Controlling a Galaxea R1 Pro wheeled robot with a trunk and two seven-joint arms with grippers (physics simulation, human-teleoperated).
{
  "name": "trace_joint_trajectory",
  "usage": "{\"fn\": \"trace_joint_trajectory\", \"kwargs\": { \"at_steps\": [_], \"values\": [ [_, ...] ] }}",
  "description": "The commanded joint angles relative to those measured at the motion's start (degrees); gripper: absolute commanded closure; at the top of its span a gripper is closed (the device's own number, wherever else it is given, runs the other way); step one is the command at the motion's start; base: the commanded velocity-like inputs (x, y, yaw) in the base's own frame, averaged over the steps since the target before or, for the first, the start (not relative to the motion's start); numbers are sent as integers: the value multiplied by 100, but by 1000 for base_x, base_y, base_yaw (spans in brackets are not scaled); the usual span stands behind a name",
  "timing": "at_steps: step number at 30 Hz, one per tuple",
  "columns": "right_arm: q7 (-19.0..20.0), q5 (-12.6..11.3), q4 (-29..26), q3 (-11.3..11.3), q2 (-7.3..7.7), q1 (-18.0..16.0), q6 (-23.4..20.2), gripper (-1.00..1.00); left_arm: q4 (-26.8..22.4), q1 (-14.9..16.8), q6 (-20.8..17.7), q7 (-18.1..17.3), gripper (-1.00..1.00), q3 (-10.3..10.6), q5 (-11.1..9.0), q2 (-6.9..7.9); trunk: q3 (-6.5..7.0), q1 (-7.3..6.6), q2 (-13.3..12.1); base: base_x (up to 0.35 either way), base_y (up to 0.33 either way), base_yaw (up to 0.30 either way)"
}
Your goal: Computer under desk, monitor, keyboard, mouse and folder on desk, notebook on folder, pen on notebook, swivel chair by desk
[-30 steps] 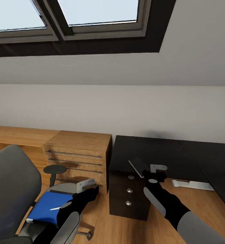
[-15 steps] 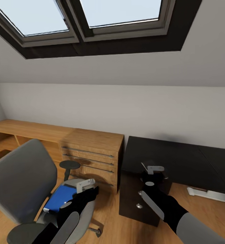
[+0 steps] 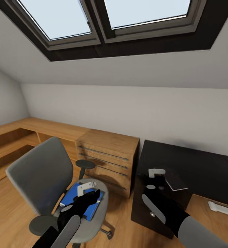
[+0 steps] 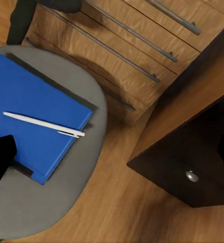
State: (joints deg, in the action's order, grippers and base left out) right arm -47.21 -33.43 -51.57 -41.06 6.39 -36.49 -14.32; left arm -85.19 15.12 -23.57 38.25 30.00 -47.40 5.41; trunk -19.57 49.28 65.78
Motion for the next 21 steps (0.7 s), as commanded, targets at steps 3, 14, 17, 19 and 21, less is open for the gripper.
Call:
{"fn": "trace_joint_trajectory", "kwargs": {
  "at_steps": [3,14,17,19,21],
  "values": [
    [-41,-21,-6,-25,-11,-7,-45,-100,-6,9,-7,45,-100,8,-37,6,-7,1,5,0,0,277],
    [-14,-27,22,-25,-24,-7,-48,-100,-6,9,-7,51,-100,-2,-36,13,-7,1,5,0,0,277],
    [-7,-28,32,-25,-24,-7,-49,-100,-6,9,-7,51,-100,-4,-38,13,-7,1,5,0,0,277],
    [-3,-27,37,-25,-24,-7,-51,-100,-6,9,-7,51,-100,-8,-39,24,-7,1,5,0,0,277],
    [7,-29,45,-25,-24,-7,-52,-100,-6,9,-7,51,-100,-11,-40,89,-7,1,5,0,0,277]
  ]
}}
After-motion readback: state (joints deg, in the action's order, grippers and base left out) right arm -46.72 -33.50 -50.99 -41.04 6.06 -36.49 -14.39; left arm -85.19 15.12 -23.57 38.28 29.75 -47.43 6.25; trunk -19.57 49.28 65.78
